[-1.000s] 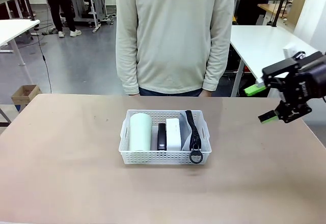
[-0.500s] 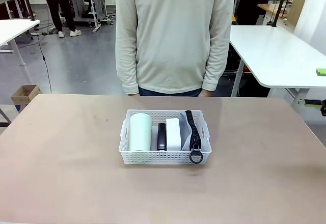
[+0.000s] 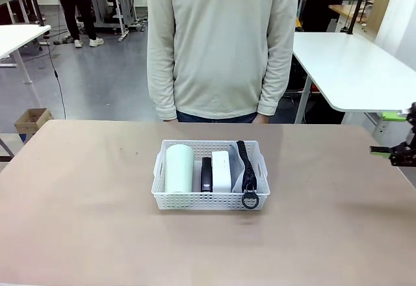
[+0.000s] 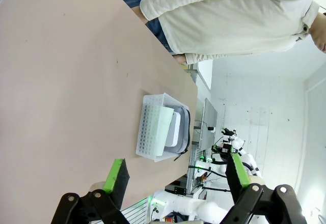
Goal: Efficiently arrange items inside the basket to fit them all.
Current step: Pick up the Reusable plastic cup and place it inside the Organizing basket.
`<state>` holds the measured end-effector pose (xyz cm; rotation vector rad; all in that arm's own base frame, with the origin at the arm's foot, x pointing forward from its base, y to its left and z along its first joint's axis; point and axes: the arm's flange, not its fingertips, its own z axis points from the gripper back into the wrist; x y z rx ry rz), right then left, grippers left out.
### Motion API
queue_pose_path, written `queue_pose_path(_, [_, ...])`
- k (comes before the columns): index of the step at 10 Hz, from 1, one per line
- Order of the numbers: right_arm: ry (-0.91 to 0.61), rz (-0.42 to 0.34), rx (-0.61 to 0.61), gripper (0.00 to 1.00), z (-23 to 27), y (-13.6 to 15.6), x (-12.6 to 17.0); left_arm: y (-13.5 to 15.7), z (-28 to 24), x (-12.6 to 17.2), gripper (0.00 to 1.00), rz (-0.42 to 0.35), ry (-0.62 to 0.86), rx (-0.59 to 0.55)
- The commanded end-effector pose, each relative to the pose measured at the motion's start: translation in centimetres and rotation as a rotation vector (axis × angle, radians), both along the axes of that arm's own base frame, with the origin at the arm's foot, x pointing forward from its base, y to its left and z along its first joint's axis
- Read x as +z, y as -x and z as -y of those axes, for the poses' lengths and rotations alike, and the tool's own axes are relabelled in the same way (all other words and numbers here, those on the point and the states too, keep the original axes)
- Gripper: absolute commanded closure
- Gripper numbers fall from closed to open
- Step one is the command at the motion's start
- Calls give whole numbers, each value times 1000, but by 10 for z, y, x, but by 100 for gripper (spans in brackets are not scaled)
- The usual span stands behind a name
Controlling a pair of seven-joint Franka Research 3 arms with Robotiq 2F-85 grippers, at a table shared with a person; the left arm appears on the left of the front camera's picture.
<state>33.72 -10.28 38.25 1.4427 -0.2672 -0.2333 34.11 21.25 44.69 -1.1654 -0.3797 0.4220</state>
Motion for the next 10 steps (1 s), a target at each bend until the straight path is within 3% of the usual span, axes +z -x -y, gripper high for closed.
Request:
queue_pose_path(1, [-4,16,-4,0,5,8,15,2,1,3,0,-5,0,-6])
queue_pose_path(10, [-4,16,-4,0,5,8,15,2,1,3,0,-5,0,-6])
